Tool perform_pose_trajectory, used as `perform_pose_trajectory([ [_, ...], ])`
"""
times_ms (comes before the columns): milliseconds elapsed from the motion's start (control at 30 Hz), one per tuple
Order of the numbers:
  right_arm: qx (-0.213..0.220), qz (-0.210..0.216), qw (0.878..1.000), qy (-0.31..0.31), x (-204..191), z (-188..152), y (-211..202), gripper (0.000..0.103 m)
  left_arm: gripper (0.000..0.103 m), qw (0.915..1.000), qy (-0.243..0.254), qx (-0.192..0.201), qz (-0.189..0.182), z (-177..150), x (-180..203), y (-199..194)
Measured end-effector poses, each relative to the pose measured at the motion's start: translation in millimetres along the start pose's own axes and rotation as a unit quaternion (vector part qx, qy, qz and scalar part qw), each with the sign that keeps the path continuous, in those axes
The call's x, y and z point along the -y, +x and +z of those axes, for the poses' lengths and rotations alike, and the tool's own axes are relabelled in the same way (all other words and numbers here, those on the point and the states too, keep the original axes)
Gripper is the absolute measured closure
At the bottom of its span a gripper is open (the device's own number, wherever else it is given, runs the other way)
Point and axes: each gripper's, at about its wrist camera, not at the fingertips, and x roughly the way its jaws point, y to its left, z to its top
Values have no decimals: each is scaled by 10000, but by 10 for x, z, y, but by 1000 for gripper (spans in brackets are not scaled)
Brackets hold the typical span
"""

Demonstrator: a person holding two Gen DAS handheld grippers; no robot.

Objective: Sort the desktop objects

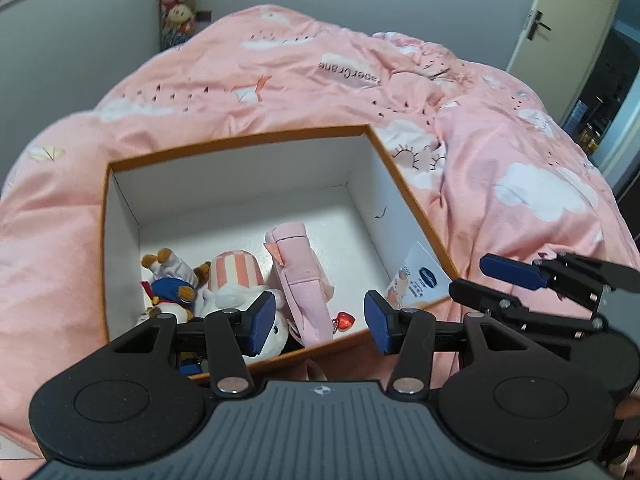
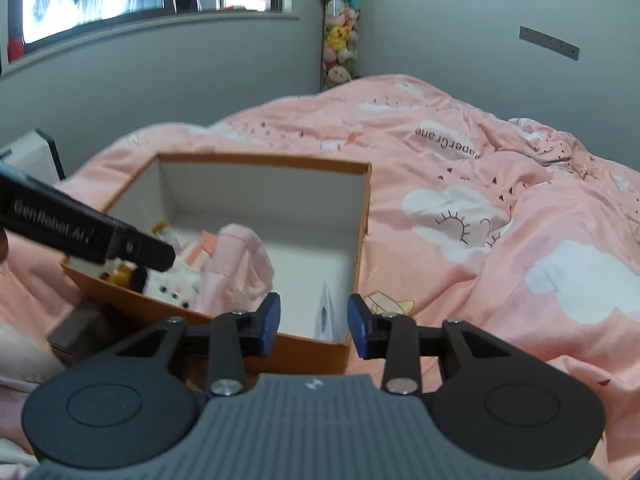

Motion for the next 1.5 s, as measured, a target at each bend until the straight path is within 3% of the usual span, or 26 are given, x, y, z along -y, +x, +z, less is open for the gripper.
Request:
perform_pose_trajectory([
  [133,109,436,9984,339,-3,-13,-164,64,45,9999,125,-29,39,-73,33,-123],
  [233,41,760,9956,545,-47,-49,-205,64,45,9992,313,-258,-43,-137,63,-140],
  [467,-694,964,9913,567,-243,-309,42,64,46,9952,717,-658,3,-413,208,-31],
  [667,-1401,959,9805,988,-207,-543,293,63,45,9889,1081,-885,500,-643,268,105],
  [800,-1491,1018,9776,1077,-189,-586,349,63,45,9835,1297,-956,823,-732,301,167],
  [900,-1473,1129,9769,1056,-223,-576,358,63,45,9811,1406,-1013,867,-763,324,189],
  [1133,-1305,1517,9734,1112,-316,-476,388,60,46,9856,1042,-939,943,-689,169,59],
  [1300,-1357,1857,9643,1309,-373,-438,455,58,46,9843,745,-1008,1245,-633,-18,39],
  [1500,-1350,2099,9555,1572,-418,-386,502,46,46,9829,517,-1099,1382,-637,-178,55],
])
